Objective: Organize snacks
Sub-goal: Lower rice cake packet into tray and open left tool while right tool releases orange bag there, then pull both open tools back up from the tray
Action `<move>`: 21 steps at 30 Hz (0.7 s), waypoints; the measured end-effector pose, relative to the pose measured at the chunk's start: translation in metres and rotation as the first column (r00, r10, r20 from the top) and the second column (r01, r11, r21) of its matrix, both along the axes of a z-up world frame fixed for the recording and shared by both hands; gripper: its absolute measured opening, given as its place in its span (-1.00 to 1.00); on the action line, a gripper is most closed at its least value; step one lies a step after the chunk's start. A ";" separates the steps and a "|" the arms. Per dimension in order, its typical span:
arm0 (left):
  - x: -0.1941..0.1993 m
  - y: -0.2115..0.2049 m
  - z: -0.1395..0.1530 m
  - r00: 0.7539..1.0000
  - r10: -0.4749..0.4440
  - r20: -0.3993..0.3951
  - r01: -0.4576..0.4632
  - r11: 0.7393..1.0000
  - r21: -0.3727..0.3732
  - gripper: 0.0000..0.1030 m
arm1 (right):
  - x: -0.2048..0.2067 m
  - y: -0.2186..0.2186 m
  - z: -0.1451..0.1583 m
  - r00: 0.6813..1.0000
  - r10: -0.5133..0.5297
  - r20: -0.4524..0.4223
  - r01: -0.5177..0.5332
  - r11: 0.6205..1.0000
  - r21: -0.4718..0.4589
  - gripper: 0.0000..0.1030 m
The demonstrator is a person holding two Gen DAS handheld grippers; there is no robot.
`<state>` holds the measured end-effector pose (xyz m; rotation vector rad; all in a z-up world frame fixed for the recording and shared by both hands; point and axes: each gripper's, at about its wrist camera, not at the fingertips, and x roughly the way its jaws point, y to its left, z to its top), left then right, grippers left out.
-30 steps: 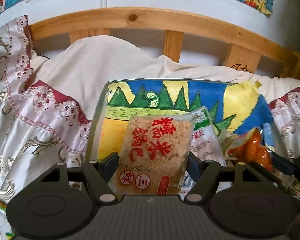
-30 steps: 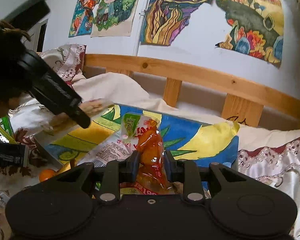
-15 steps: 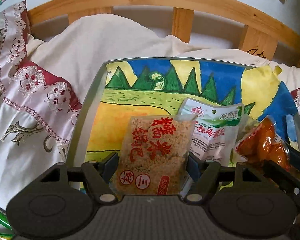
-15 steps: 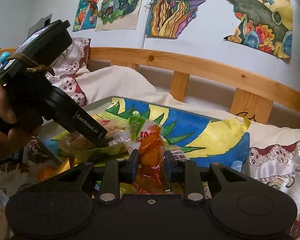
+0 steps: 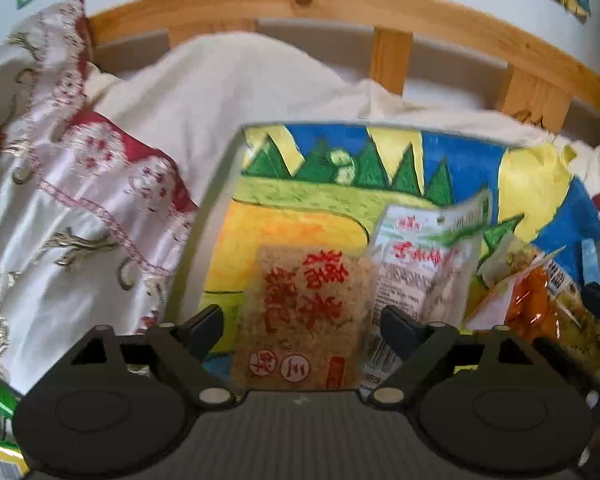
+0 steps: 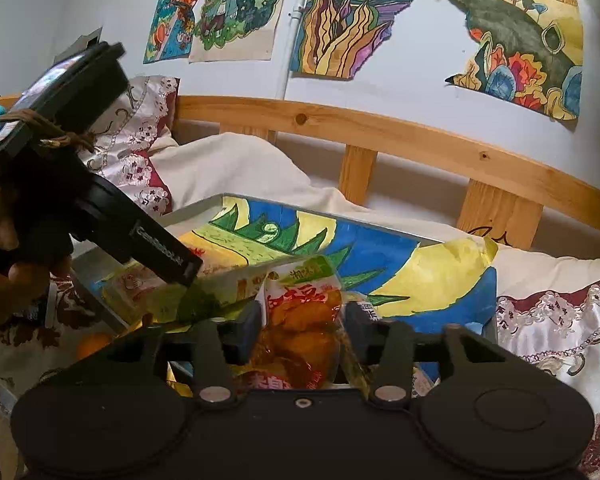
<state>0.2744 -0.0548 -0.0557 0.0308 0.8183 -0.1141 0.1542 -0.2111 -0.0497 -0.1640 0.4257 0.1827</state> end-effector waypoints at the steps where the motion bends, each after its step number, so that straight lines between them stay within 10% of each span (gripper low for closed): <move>1: -0.004 0.003 0.004 1.000 0.005 0.021 -0.005 1.000 -0.005 0.88 | -0.001 0.000 0.001 1.000 -0.005 0.005 0.005 1.000 0.006 0.34; 21: -0.100 0.050 0.078 0.966 0.066 0.248 -0.069 0.998 0.004 0.99 | -0.061 0.018 0.074 0.974 -0.036 0.222 0.019 0.997 0.081 0.99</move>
